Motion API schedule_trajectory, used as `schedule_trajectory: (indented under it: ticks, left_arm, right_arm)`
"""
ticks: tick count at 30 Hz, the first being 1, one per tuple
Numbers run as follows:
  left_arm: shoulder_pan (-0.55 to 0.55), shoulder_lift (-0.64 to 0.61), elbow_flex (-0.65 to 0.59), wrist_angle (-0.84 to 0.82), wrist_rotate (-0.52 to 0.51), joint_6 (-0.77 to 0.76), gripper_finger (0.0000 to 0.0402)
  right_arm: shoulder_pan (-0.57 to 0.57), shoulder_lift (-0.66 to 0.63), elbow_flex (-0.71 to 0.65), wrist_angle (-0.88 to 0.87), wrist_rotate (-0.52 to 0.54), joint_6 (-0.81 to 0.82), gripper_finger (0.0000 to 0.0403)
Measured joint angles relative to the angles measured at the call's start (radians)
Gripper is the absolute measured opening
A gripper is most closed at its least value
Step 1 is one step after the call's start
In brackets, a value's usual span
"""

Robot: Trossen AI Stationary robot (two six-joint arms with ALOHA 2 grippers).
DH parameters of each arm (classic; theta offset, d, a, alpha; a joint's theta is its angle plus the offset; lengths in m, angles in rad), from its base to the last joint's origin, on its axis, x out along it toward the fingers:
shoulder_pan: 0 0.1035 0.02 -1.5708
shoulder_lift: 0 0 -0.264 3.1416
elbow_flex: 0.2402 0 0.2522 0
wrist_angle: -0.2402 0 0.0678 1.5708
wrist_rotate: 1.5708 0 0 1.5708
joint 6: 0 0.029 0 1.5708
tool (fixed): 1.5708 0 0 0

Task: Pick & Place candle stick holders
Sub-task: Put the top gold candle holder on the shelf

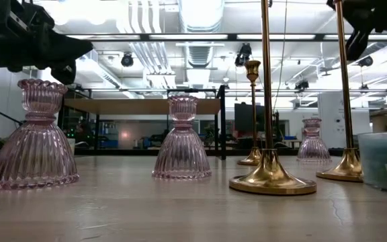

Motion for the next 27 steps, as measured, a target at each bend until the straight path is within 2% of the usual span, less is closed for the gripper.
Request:
schedule_trajectory:
  ticks: [3, 6, 12, 14, 21, 27]
  left_arm:
    - [0.000, 0.000, 0.000, 0.000, 0.000, 0.000, 0.0014]
    - [0.000, 0.000, 0.000, -0.001, 0.000, 0.000, 0.0014]
    - [0.000, 0.000, 0.000, -0.001, 0.000, 0.000, 0.0014]
    - [0.000, 0.000, 0.000, -0.002, 0.000, 0.000, 0.0014]
    - [0.000, 0.000, 0.000, -0.002, 0.000, 0.000, 0.0014]
    - [0.000, 0.000, 0.000, -0.002, 0.000, 0.000, 0.0014]
  right_arm:
    - [0.000, 0.002, -0.002, 0.063, 0.063, 0.043, 0.0008]
    - [0.000, 0.010, -0.002, 0.107, 0.121, 0.199, 0.0008]
    - [0.000, 0.091, 0.017, 0.031, 0.015, 0.350, 0.0008]
    - [0.000, 0.143, 0.053, -0.054, -0.013, 0.336, 0.0009]
    - [-0.014, 0.325, 0.212, -0.409, -0.010, 0.297, 0.0012]
    - [-0.026, 0.469, 0.366, -0.633, 0.017, 0.244, 0.0067]
